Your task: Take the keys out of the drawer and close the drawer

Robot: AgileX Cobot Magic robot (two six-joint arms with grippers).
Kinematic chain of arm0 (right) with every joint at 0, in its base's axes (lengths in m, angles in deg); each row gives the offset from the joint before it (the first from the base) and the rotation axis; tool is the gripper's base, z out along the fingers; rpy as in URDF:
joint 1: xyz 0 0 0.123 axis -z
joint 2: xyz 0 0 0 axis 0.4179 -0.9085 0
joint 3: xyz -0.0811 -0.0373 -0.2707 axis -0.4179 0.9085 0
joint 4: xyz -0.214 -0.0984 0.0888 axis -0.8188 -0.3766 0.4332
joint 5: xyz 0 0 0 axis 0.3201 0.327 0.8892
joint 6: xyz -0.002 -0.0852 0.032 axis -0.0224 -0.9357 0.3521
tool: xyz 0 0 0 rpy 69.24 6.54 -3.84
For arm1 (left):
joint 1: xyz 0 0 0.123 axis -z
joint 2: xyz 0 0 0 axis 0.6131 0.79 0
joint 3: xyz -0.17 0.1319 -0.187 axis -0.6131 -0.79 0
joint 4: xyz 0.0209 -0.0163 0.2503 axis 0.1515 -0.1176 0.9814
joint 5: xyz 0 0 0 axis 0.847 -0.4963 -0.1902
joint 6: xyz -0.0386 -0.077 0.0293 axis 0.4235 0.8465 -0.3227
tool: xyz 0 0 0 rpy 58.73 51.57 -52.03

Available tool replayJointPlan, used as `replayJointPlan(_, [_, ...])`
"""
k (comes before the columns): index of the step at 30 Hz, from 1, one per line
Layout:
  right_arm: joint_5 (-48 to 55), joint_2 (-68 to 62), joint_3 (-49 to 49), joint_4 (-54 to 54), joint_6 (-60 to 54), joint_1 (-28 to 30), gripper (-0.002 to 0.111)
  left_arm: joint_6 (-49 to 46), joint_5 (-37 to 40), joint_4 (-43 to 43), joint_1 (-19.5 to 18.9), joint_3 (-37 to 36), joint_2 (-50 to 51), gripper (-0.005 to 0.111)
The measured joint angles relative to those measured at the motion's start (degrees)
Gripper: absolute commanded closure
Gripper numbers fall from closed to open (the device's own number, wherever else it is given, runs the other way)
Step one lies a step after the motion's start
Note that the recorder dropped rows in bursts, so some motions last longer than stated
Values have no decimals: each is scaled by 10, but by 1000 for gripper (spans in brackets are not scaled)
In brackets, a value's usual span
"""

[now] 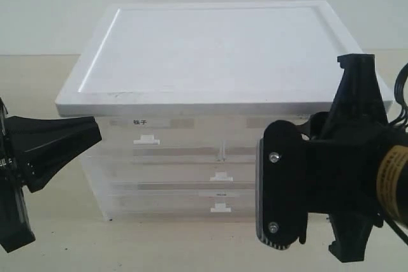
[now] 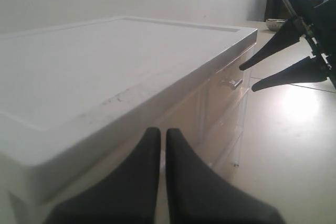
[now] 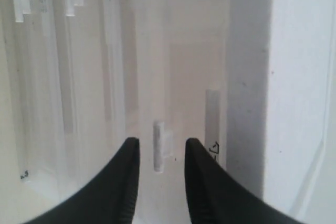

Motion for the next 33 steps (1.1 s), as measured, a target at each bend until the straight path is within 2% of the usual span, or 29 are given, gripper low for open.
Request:
replayJointPlan(20, [-18, -14, 19, -6, -7, 0, 82, 0, 0, 8, 0, 0, 0, 102])
replayJointPlan(26, [-11, -14, 33, -56, 7, 0, 82, 0, 0, 13, 0, 0, 0, 102])
replayJointPlan(33, [-14, -14, 33, -66, 25, 0, 83, 0, 0, 14, 0, 0, 0, 102])
